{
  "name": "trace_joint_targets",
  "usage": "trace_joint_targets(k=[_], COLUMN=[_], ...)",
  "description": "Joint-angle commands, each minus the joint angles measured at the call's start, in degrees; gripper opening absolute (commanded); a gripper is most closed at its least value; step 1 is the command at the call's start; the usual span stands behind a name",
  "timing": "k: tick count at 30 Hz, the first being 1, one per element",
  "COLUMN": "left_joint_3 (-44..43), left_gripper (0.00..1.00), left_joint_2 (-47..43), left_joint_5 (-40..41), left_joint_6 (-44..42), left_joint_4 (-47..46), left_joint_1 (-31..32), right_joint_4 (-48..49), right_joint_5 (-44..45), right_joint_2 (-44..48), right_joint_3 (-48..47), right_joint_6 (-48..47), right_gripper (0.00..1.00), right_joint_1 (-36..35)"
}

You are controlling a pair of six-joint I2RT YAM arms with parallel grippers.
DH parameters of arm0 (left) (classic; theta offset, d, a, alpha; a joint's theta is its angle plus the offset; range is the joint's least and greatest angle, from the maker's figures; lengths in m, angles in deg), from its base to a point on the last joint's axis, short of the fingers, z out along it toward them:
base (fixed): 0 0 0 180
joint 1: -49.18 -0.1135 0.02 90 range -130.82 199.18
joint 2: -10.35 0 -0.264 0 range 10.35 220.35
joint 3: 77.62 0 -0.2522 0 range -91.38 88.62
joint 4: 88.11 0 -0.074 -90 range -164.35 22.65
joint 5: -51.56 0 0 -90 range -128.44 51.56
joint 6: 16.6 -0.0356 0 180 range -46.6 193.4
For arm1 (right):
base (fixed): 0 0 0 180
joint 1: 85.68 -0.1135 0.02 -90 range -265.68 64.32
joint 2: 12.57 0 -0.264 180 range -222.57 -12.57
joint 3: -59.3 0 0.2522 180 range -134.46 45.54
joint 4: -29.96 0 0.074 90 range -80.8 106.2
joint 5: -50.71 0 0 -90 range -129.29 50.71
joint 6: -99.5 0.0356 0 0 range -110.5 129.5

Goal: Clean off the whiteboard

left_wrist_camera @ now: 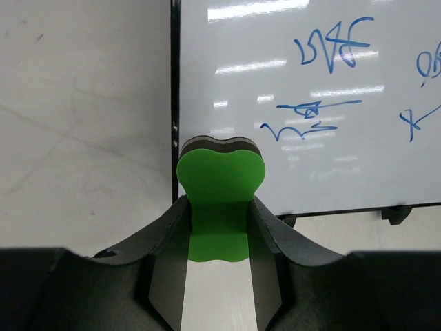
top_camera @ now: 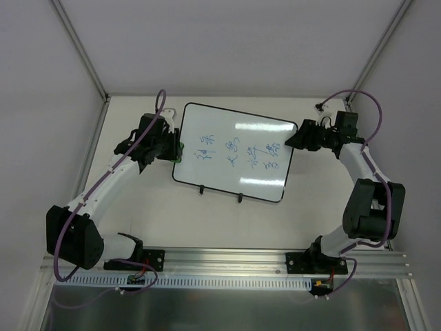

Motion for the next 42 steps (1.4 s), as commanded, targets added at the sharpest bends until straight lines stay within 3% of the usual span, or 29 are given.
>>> trace_joint_targets(k=[1, 8, 12, 17, 27, 42], left_joint_3=[-3.5, -4.5, -5.4, -7.2, -8.0, -4.9], left_gripper=[0.00, 0.00, 0.00, 0.00, 0.00, 0.00], left_joint_2=[1.8, 5.8, 9.2, 12.8, 19.6, 24.1], left_joint_5=[1.4, 2.1, 3.9, 5.7, 12.4, 13.6], left_joint_6=[-1.0, -1.6, -2.7, -3.4, -5.2, -0.7], left_joint_4=[-1.8, -8.0, -12.2, -16.5, -22.7, -26.2], left_joint_1=[1.8, 5.2, 6.1, 6.5, 7.8, 20.4], right_joint_4=[2.0, 1.9, 1.9, 1.9, 1.9, 1.9], right_joint_5=[-5.8, -7.6, -7.4, -5.8, -4.5, -2.5], right_joint_2=[-2.0, -3.8, -3.4, -2.0, 0.4, 2.1], right_joint_3=[-2.9, -2.5, -1.5, 0.0, 1.1, 2.3], right_joint_6=[-1.9, -2.9, -3.7, -4.7, -5.1, -5.9], right_gripper=[0.58, 0.34, 0.13, 0.02, 0.00, 0.00], right_joint_1=[0.2, 0.2, 0.3, 0.3, 0.3, 0.2])
